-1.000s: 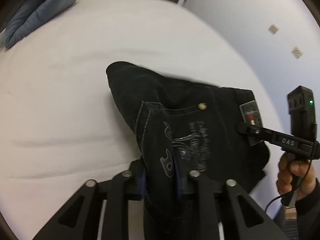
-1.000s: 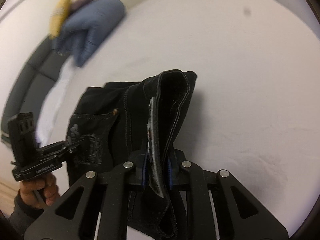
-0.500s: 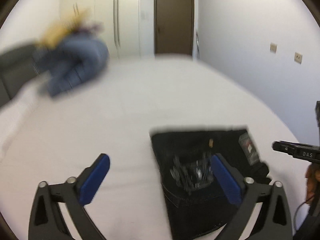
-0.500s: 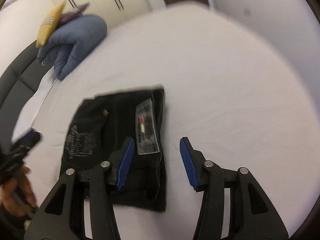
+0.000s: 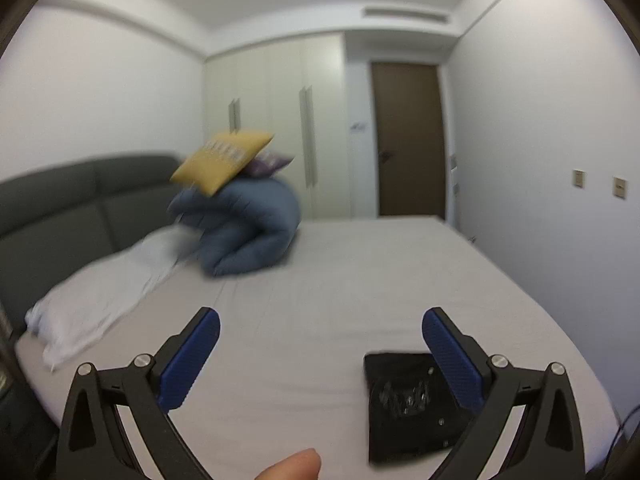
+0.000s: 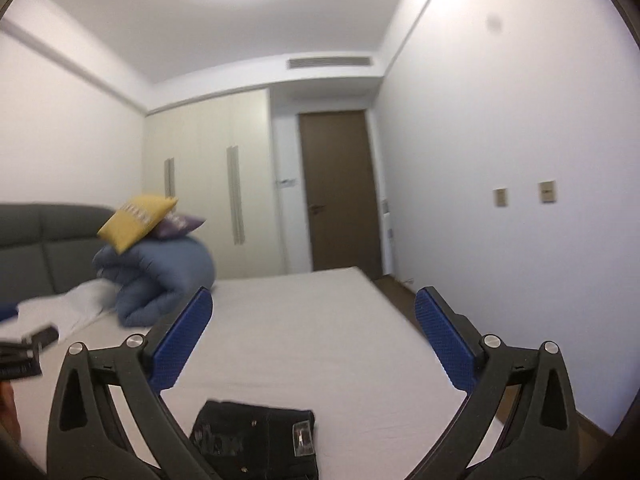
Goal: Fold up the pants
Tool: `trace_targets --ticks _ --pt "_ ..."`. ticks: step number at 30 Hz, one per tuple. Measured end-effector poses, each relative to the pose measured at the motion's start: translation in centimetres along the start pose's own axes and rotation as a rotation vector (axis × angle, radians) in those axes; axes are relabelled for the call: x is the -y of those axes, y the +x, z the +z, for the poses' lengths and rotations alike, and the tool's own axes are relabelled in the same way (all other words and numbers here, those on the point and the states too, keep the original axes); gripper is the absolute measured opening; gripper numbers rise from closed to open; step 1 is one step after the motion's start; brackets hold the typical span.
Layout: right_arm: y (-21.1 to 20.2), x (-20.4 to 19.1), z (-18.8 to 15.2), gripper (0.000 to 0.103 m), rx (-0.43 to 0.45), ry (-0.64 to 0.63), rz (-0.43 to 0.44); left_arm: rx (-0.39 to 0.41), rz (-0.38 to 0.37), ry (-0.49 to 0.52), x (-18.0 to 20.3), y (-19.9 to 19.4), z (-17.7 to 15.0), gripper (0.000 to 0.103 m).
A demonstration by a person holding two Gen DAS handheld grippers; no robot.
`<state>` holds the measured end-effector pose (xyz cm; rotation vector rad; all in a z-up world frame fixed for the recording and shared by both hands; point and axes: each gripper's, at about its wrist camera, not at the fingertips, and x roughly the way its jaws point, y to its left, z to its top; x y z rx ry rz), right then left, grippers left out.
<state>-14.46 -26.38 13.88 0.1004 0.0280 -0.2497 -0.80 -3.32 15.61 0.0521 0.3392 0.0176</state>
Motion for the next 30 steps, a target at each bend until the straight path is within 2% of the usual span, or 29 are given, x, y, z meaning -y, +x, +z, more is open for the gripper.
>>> trace_targets --ticks 3,7,13,15,18,21,30 --pt "-1.1 -0.7 0.9 0.103 -0.067 -0.002 0.018 -0.074 -0.023 -0.017 -0.2 0.4 -0.8 0.103" --pt "-1.2 -1.8 0.0 0.103 -0.236 -0.03 -0.019 -0.219 -0.075 -0.028 0.3 2.2 -3.5 0.103" --pt "0.7 -3.1 -5.4 0.103 -0.53 -0.018 -0.042 -0.399 -0.087 0.0 2.5 4.2 -9.2 0.103" --pt "0.9 -3.5 -7.5 0.103 -0.59 -0.021 -0.038 -0.435 -0.108 -0.012 2.7 4.5 -10.5 0.103" --pt "1.6 -4.2 -9.9 0.103 -0.645 -0.055 -0.047 -0.474 -0.113 0.005 3.4 5.0 -12.3 0.103" --pt "1.5 -4.8 -11.3 0.103 -0.663 -0.075 -0.045 -0.494 -0.12 0.01 3.7 5.2 -13.1 0.103" --pt "4.7 -5.9 -14.6 0.103 -0.713 -0.104 -0.005 -0.507 -0.108 -0.007 3.5 5.6 -13.4 0.103"
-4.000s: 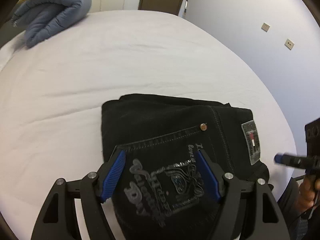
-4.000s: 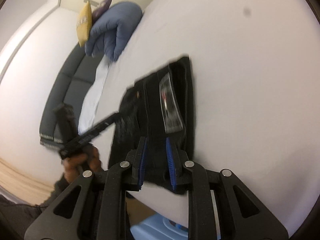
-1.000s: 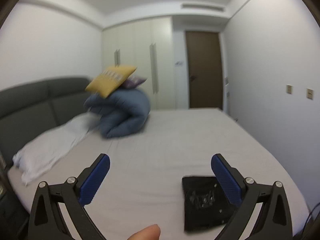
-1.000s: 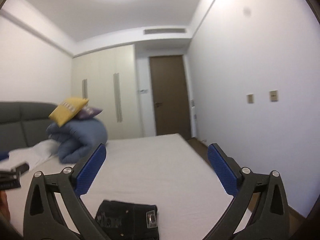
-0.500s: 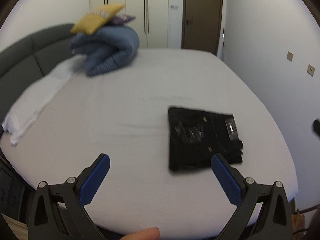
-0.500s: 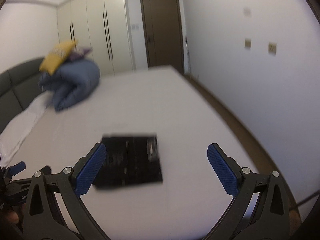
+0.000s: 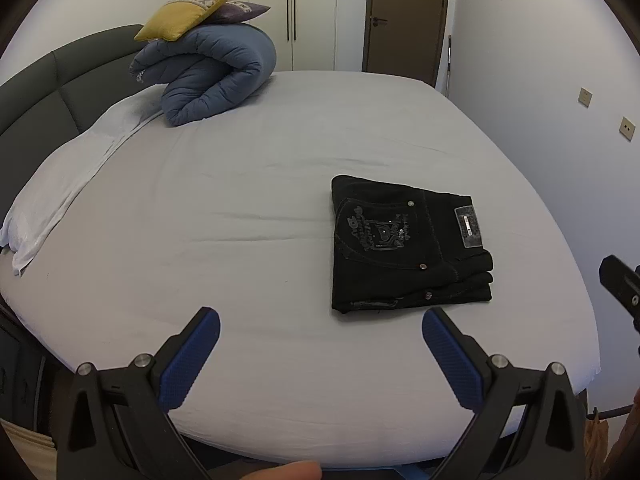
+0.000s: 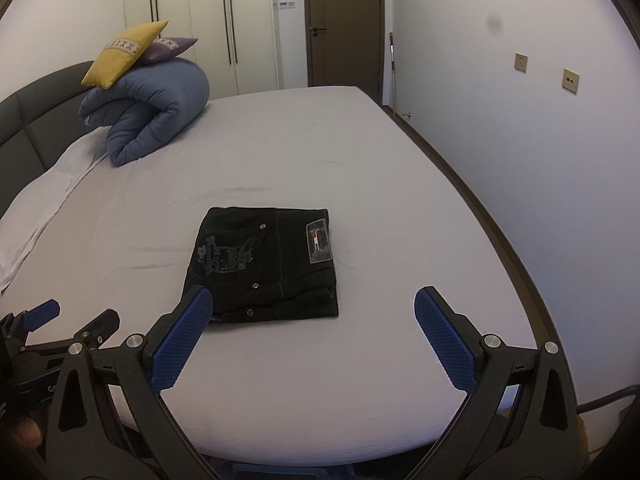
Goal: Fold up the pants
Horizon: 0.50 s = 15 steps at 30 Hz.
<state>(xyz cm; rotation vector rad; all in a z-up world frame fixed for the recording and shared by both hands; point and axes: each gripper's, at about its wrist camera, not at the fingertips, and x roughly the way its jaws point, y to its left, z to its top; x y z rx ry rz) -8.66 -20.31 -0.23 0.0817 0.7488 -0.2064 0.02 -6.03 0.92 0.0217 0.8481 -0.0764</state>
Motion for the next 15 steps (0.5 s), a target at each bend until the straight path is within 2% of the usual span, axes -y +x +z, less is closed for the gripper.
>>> trace_targets --ticks 15 --pt "1.2 -0.7 0.4 0.103 -0.027 -0.019 0.015 -0.007 0.005 0.0 0.1 0.2 -0.2 0.103"
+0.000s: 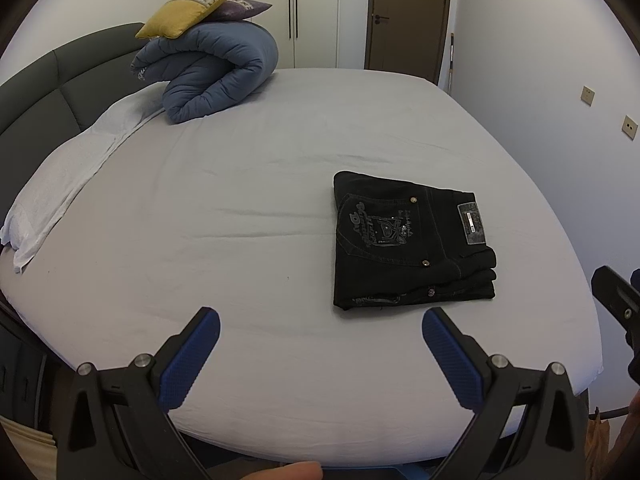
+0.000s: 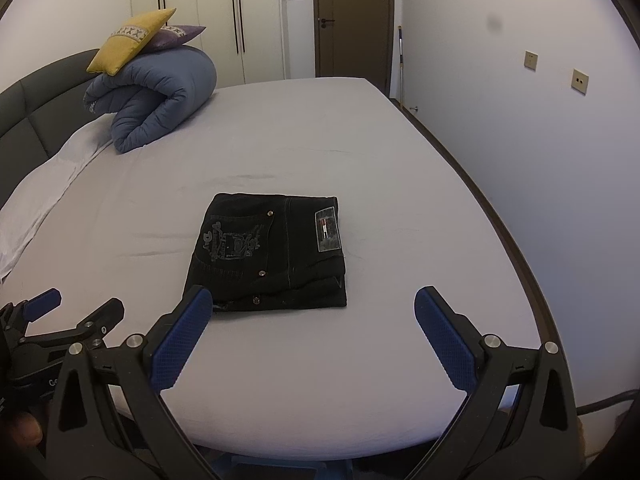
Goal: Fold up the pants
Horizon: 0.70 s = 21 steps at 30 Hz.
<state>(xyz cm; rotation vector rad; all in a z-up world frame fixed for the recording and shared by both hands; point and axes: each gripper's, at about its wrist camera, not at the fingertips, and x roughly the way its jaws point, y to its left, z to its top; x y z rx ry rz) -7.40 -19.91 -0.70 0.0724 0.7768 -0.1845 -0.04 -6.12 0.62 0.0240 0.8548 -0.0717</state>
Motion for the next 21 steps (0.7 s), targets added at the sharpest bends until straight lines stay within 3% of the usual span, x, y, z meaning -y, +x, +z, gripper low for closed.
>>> trace_targets --ticks 21 --pt "0.4 -1.1 -0.8 0.103 -0.012 -0.001 0.008 -0.001 -0.001 0.0 0.1 0.0 0.0 0.103"
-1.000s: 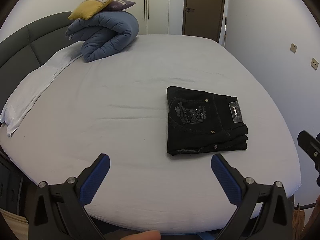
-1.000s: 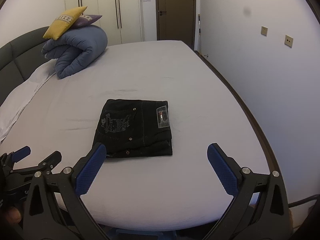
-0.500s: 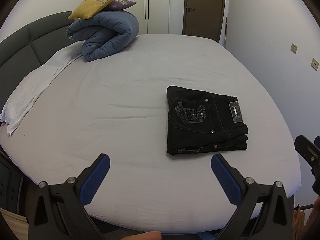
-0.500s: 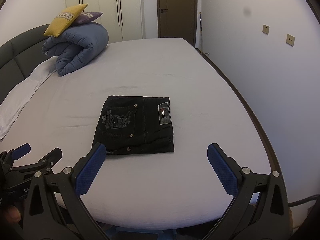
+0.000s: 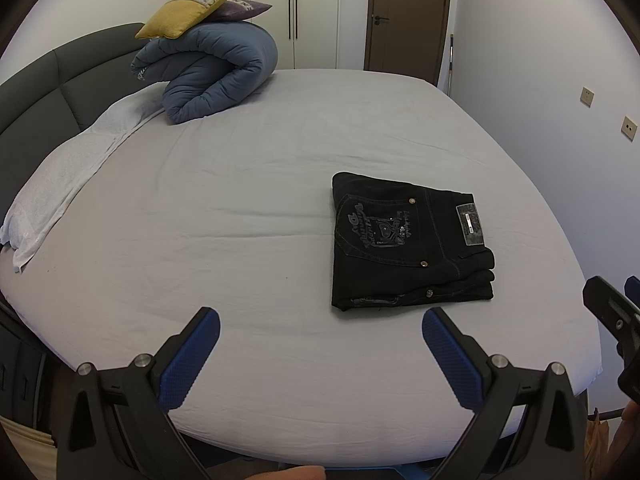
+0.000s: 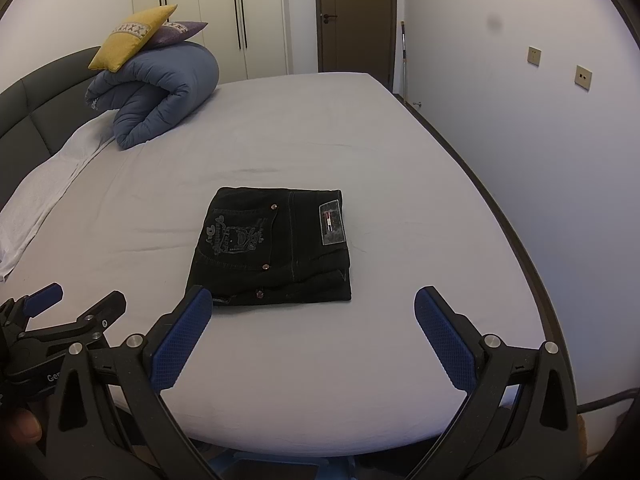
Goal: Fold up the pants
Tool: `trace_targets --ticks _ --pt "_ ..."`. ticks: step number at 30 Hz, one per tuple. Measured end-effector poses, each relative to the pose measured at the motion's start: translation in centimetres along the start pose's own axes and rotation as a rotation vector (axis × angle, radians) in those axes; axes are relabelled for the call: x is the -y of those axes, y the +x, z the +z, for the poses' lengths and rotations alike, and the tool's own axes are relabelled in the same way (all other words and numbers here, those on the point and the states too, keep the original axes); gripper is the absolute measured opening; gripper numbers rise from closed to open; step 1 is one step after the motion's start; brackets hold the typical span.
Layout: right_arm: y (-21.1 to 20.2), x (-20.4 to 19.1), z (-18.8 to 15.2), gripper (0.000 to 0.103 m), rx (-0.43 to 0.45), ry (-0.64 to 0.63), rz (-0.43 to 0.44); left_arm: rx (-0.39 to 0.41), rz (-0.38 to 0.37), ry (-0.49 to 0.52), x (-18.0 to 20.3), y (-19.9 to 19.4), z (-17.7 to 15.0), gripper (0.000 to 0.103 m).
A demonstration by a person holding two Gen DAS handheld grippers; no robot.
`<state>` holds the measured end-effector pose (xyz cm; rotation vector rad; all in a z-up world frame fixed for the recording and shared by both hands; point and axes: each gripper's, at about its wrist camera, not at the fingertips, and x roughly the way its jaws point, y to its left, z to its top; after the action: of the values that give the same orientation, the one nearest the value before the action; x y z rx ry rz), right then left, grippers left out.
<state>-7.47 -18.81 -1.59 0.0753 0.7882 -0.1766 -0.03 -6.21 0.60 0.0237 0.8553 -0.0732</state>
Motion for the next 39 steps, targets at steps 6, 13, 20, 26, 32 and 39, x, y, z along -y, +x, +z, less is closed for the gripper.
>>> trace_targets --ticks 6,13,20,26,32,39 --pt "0.12 -0.41 -0.16 0.103 -0.003 -0.006 0.004 0.0 0.001 -0.001 0.05 0.03 -0.01 0.103" --pt "0.01 -0.56 -0.11 0.103 -0.002 -0.007 0.005 0.0 0.002 -0.002 0.09 0.0 -0.04 0.103" --pt "-0.08 -0.62 -0.07 0.103 -0.003 -0.009 0.006 -0.003 0.001 -0.005 0.23 0.05 -0.2 0.103" --pt "-0.16 -0.72 -0.04 0.103 -0.003 -0.009 0.007 -0.005 -0.001 -0.004 0.27 0.07 -0.27 0.103" --pt "-0.17 -0.78 0.05 0.103 -0.006 -0.01 0.009 -0.007 -0.003 -0.003 0.34 0.11 -0.32 0.103" --pt "-0.23 -0.79 0.25 0.103 -0.006 -0.014 0.012 -0.014 -0.009 -0.008 0.35 0.21 -0.32 0.103"
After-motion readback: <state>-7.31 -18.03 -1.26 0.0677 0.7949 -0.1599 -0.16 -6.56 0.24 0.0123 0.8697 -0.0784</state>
